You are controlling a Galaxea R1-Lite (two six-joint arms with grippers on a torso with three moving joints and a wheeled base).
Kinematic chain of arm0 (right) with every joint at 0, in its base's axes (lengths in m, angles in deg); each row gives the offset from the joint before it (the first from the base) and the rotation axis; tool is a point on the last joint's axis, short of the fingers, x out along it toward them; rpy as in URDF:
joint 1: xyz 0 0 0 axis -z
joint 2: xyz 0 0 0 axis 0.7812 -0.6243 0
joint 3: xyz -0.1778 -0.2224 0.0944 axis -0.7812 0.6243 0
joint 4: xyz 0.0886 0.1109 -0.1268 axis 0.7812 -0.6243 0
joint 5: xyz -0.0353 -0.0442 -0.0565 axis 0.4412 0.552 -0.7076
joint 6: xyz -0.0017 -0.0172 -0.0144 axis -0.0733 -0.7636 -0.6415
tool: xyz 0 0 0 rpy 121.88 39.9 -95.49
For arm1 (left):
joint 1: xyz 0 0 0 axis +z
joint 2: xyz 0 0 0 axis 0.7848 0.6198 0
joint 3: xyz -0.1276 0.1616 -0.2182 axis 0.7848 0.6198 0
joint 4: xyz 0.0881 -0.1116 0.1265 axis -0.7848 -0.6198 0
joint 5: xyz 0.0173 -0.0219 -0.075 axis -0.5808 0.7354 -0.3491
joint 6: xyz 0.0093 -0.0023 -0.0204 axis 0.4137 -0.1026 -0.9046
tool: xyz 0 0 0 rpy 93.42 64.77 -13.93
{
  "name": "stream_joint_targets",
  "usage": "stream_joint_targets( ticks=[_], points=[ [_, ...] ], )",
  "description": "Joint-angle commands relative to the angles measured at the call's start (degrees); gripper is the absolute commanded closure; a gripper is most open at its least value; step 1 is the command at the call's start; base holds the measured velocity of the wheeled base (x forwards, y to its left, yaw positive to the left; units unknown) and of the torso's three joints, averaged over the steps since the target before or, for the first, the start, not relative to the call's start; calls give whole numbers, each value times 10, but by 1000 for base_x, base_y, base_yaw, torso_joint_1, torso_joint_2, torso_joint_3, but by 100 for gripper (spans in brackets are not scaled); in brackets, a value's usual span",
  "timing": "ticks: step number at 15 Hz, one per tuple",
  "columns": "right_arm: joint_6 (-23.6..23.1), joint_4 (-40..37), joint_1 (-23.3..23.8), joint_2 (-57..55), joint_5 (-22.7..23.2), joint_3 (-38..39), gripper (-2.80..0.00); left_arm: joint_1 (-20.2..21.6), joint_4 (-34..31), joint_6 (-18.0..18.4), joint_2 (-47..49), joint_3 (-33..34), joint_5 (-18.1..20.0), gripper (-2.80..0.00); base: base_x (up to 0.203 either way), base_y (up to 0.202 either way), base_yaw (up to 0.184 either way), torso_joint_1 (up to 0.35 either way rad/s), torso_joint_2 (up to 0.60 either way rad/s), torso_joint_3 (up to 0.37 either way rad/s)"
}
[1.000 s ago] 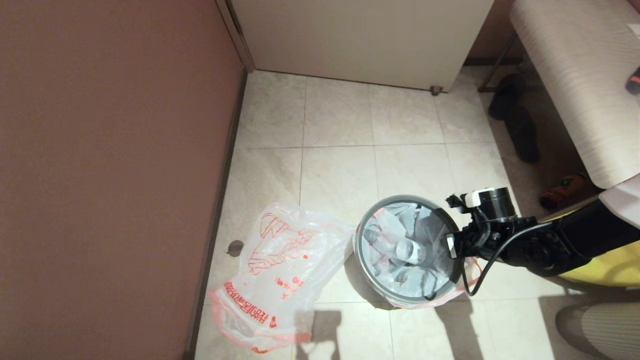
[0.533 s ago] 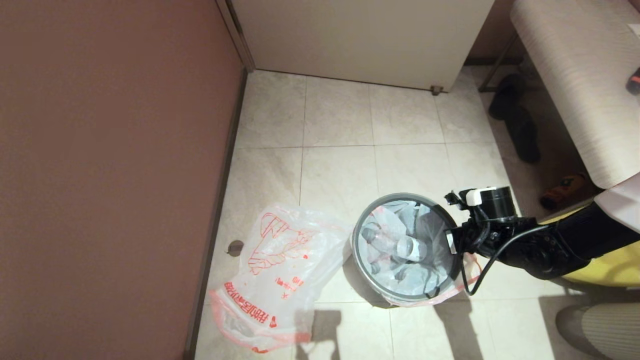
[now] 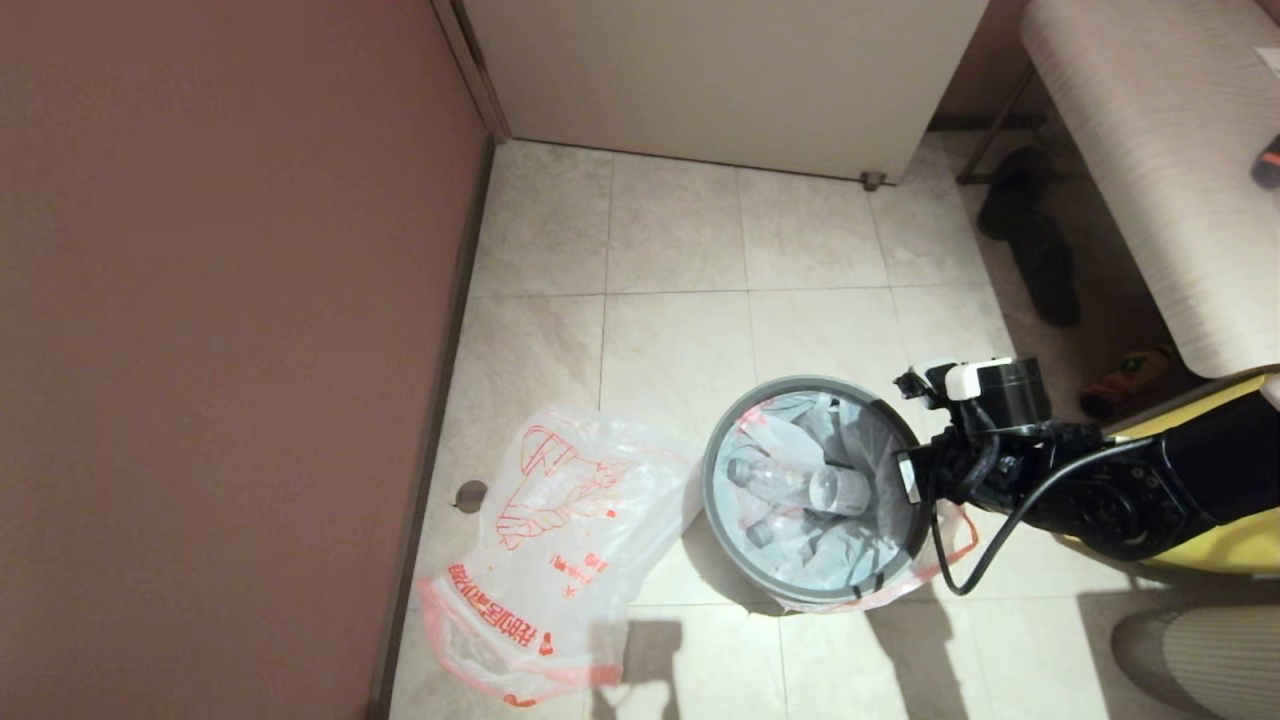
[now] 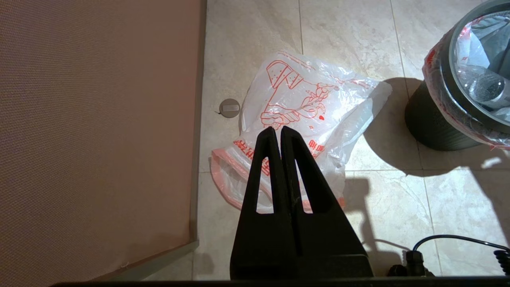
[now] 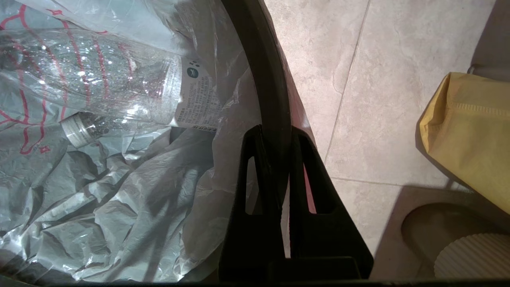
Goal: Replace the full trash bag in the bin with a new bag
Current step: Place the trash can ring on the floor
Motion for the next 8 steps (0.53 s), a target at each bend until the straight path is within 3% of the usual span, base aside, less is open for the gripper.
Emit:
stream_joint_targets(
  ticks=[1,2,4,8],
  points=[
    [4,3,11,-12,9,-1,0,0,0,0,0,0,0,0,0,0,0,0,0,0],
    [20,2,11,-12,19,3,0,0,0,0,0,0,0,0,0,0,0,0,0,0],
    [-9,10,30,-35,14,15,0,0,0,0,0,0,0,0,0,0,0,0,0,0],
    [-38,105,48,-72,3,36,0,0,0,0,0,0,0,0,0,0,0,0,0,0]
  ],
)
